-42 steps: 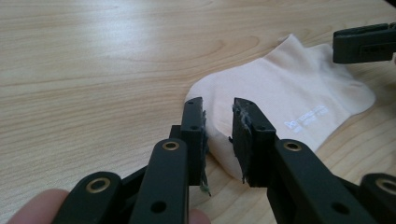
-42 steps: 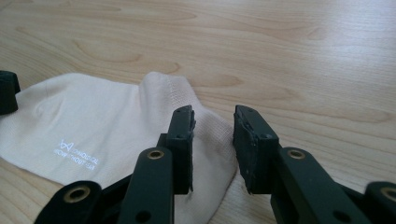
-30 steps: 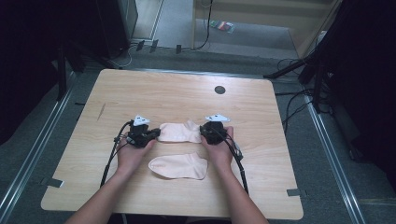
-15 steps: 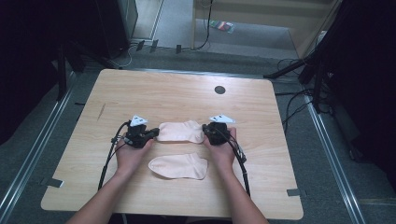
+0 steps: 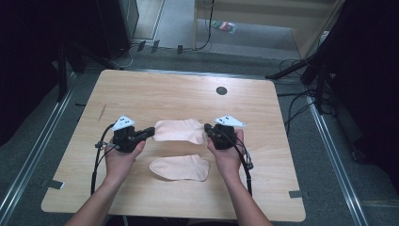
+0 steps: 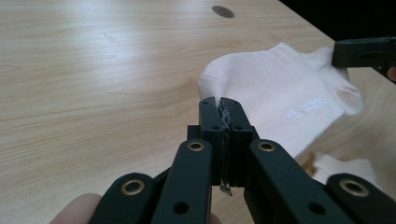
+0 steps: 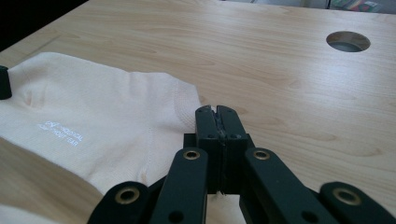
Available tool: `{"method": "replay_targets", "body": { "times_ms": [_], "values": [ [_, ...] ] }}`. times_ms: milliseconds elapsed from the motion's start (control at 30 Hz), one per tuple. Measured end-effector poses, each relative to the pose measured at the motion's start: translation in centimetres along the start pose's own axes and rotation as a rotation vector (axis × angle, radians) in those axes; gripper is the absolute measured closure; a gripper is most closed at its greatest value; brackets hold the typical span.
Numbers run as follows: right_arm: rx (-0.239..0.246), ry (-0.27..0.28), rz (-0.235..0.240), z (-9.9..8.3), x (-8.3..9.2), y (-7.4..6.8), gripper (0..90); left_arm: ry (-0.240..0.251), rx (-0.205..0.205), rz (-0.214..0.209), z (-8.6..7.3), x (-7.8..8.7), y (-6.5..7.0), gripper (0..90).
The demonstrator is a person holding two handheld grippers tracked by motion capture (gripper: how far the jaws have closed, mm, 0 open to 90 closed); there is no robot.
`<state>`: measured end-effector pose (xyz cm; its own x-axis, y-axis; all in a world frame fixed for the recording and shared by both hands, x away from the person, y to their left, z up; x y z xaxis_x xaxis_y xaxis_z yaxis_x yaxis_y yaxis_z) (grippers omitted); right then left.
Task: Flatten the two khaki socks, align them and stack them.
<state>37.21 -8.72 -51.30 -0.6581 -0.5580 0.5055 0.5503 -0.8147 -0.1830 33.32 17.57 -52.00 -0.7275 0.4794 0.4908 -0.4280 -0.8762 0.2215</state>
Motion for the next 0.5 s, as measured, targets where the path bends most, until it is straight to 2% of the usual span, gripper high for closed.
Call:
{"method": "replay_targets", "body": {
  "times_ms": [133,233,267,300,433,500],
  "values": [
    [0.011,0.003,0.028,-0.6,1.8,-1.3,90.0,-0.001,-0.012,-0.022,-1.2,1.9,0.7,90.0],
    [0.033,-0.002,0.031,-1.3,2.8,-2.1,90.0,-0.018,-0.017,-0.039,-2.7,3.1,1.3,90.0],
    [0.033,-0.014,0.038,-2.1,3.4,-2.5,90.0,-0.023,-0.021,-0.043,-3.5,3.6,1.7,90.0],
    [0.033,-0.014,0.038,-2.1,3.4,-2.5,90.0,-0.023,-0.021,-0.043,-3.5,3.6,1.7,90.0],
    [0.027,-0.039,0.055,-4.0,4.3,-3.1,90.0,-0.044,-0.028,-0.046,-4.9,4.3,2.1,90.0],
    [0.032,-0.048,0.059,-4.6,4.5,-3.3,90.0,-0.056,-0.063,-0.032,-5.4,4.6,2.4,90.0]
  ]
}}
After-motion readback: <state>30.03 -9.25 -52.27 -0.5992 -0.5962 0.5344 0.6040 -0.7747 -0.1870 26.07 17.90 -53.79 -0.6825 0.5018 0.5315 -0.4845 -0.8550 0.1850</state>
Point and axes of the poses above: each handheld gripper's, and its own axes: x roughly backward along the jaws, z roughly out of its top, y roughly to its right, the point moved 5 cm from there along -x, roughly forward along the jaws, and after that the axes turned 5 degrees about z, right-handed, at the moved point
